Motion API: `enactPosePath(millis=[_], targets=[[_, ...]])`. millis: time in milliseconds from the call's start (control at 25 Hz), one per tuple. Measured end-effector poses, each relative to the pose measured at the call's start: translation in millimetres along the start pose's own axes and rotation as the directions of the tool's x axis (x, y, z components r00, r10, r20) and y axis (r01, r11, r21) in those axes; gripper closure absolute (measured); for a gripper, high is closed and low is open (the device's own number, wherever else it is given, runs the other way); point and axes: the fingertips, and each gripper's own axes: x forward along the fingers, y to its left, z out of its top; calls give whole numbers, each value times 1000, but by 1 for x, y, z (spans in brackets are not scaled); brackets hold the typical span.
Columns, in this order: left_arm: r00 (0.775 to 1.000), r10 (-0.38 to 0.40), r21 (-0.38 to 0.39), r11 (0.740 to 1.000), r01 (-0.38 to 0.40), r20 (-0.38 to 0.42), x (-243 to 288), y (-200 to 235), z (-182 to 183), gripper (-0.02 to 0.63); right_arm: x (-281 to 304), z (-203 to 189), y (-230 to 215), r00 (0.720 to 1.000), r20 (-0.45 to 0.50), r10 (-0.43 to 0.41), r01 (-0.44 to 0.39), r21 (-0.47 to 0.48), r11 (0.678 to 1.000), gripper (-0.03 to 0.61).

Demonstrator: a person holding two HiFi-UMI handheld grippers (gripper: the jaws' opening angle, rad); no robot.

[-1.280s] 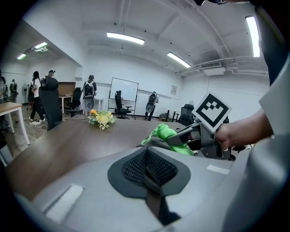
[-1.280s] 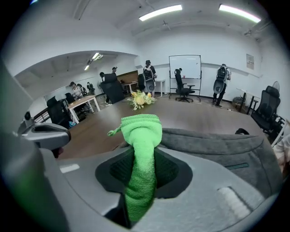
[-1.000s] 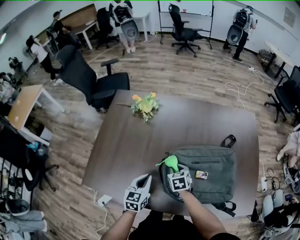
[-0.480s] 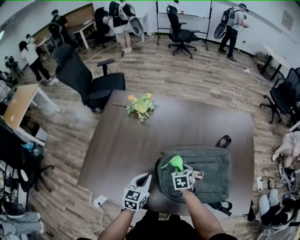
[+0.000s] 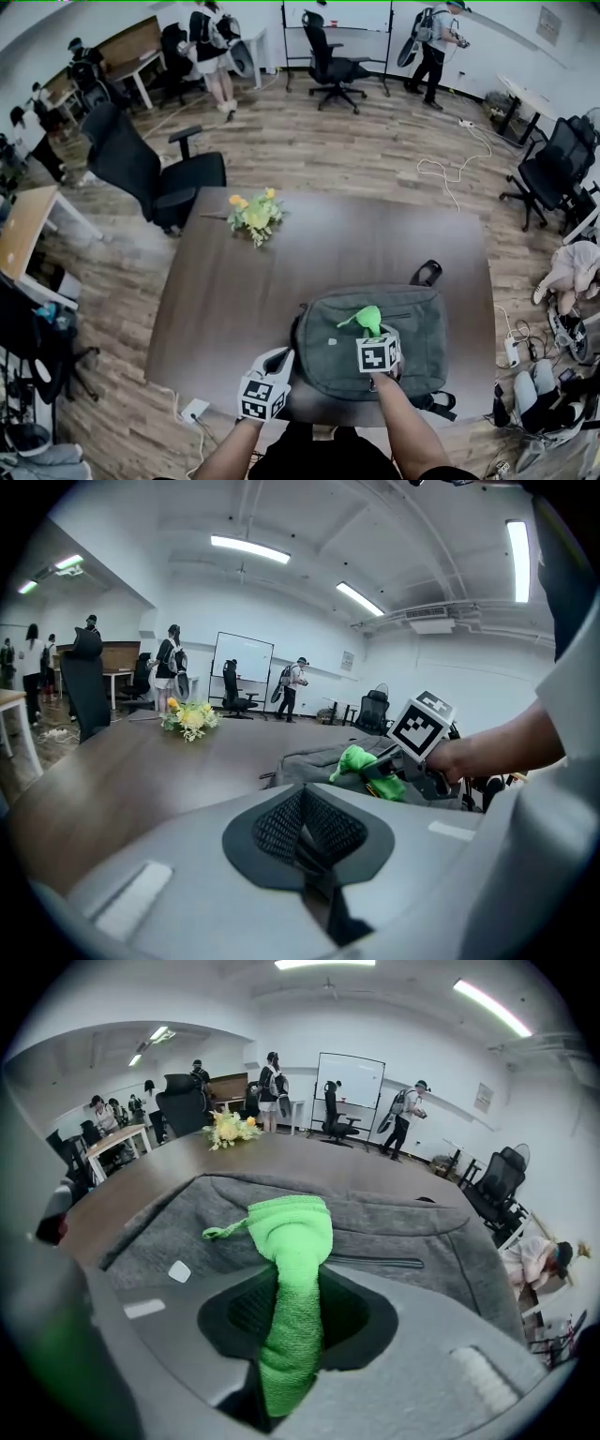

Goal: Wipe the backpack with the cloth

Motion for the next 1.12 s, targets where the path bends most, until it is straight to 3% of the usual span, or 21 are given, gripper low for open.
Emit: enactPosePath(millis=[440,760,1120], targets=[[1000,-12,18,1000,12,-2,6,-11,5,594,-32,-14,-83,984,-25,-177,175,-49,983,476],[998,-61,29,998,61,-4,16,-36,3,594,-56,-25,-141,957,-41,-286,286,-7,958,476],[998,-58,28,998,58,-10,21,-35,7,594,-75,-27,-172,945,-32,-326,327,50,944,476]])
